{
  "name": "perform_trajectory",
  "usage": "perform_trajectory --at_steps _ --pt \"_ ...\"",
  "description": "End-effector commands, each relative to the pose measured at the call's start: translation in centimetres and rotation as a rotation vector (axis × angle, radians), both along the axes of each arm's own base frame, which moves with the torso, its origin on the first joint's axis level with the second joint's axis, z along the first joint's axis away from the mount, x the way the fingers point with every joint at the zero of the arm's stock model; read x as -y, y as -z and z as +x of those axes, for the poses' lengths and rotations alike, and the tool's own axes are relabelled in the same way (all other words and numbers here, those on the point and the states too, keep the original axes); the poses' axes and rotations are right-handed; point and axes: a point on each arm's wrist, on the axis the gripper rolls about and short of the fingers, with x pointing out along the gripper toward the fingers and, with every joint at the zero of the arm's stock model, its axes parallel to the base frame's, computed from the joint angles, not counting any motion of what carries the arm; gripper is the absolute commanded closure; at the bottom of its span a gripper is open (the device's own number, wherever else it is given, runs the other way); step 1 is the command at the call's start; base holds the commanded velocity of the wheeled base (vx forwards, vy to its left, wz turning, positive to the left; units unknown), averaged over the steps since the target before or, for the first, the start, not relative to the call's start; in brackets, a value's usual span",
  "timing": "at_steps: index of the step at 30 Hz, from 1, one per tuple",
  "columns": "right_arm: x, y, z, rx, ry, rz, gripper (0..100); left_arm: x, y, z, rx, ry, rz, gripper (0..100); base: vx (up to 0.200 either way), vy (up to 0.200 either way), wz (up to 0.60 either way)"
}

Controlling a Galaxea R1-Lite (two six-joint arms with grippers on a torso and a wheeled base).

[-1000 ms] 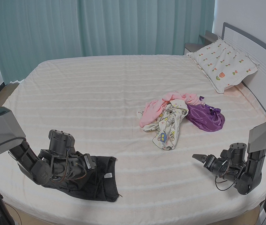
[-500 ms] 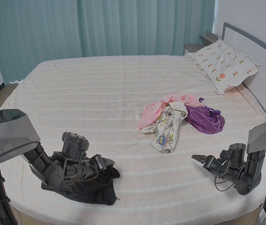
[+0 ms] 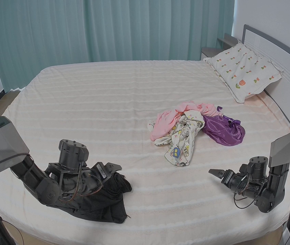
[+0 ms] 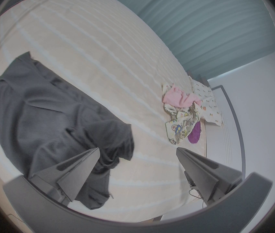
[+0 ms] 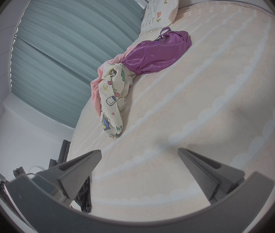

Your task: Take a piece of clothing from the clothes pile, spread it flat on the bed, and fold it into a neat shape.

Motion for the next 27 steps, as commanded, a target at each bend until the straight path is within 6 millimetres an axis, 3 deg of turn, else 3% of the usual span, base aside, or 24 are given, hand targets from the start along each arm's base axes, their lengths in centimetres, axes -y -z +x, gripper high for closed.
perform_trajectory --at_steps 1,9,21,27 --pt "-0.1 -0.1 0.0 0.011 -0.004 0.004 0 -2.8 -1.2 -1.9 -0.003 -0.056 -0.017 0 -0.2 0.0 0.0" --pt "-0.4 -0.1 -0.1 0.01 -0.01 0.001 0 -6.6 -0.7 -4.8 -0.078 -0.101 -0.09 0 -0.05 0.0 0.0" --pt "-0.4 0.3 -0.1 -0.006 -0.01 -0.001 0 -7.5 -0.5 -4.7 -0.082 -0.14 -0.089 0 0.0 0.0 0.0" --pt "-0.4 0.3 -0.2 -0.006 -0.01 -0.001 0 -9.1 -0.7 -4.3 -0.065 -0.2 -0.097 0 0.0 0.2 0.0"
